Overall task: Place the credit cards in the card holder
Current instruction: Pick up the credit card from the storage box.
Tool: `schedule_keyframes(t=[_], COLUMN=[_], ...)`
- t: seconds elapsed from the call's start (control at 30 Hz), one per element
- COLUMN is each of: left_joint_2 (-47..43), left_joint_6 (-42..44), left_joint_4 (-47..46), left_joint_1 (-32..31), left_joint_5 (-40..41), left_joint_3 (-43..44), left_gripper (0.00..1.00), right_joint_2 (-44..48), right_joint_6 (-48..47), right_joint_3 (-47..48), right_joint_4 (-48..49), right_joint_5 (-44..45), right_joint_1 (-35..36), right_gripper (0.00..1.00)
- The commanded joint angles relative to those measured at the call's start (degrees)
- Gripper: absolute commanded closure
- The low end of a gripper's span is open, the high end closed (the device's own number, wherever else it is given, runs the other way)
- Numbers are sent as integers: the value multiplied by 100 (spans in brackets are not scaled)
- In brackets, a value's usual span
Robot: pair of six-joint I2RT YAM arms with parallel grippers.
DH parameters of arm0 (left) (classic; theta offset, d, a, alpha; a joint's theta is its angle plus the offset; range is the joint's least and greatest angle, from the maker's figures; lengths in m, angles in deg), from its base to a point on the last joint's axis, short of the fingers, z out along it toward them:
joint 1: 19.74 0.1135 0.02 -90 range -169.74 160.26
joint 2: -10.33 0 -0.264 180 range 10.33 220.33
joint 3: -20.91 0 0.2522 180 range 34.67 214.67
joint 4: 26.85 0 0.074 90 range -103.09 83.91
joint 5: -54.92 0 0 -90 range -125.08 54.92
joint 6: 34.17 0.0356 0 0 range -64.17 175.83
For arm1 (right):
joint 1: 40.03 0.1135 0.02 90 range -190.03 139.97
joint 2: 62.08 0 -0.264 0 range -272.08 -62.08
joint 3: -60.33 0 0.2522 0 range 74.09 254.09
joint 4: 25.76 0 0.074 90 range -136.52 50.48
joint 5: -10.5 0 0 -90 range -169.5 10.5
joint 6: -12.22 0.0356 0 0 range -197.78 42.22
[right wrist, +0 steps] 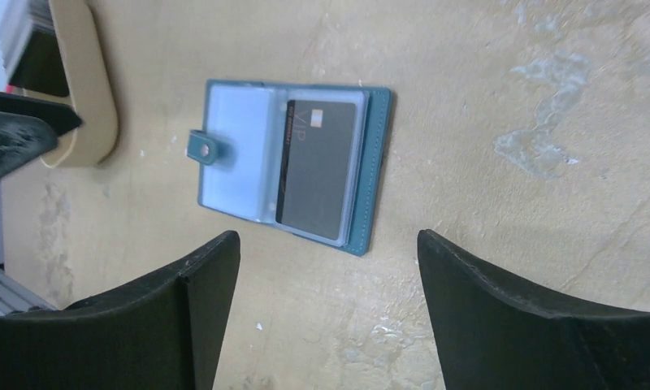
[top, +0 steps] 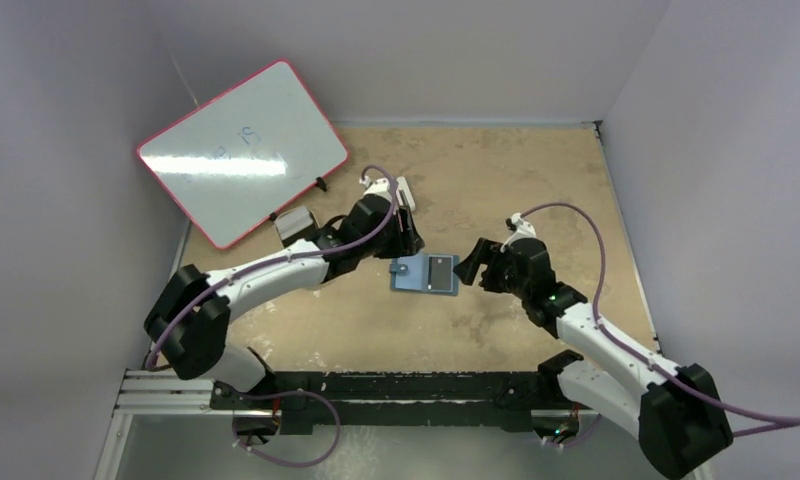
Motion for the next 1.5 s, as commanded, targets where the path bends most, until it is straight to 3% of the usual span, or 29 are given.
schedule_keyframes(t=[0.0,0.07,0.3,0.43,0.63,0.87,1.03,1.47], left_joint_2=[-681,-927,-1321,-1435,-1405,-1030,-788,300], left_joint_6=[1313,1698,3497,4368,5695,5882,5954,6187], left_joint_4=[1705,2136,3232,2996,2315,2317,2429,1956], left_joint_1=[-11,28,611,1282,1470,2106,2150,2276], left_joint_5=[1311,1681,2786,3126,3559,3009,2594,3080], left_joint_3=[715,827,1054,742,44,76,253,437], left_gripper=[43,40,35,37,36,38,37,33], right_joint_2=[500,626,971,1133,1025,1100,1265,1222], right_joint_6=[-192,-268,-365,-310,-815,-888,-712,-651], right_joint_3=[314,417,692,598,1104,1330,1261,1524], right_joint_4=[-367,-458,-411,-145,-540,-949,-929,-937], right_joint_5=[453,576,275,105,-124,-11,-66,-56], right_joint_1=[13,14,13,9,18,11,13,13], right_gripper=[13,2,1,1,1,1,1,1])
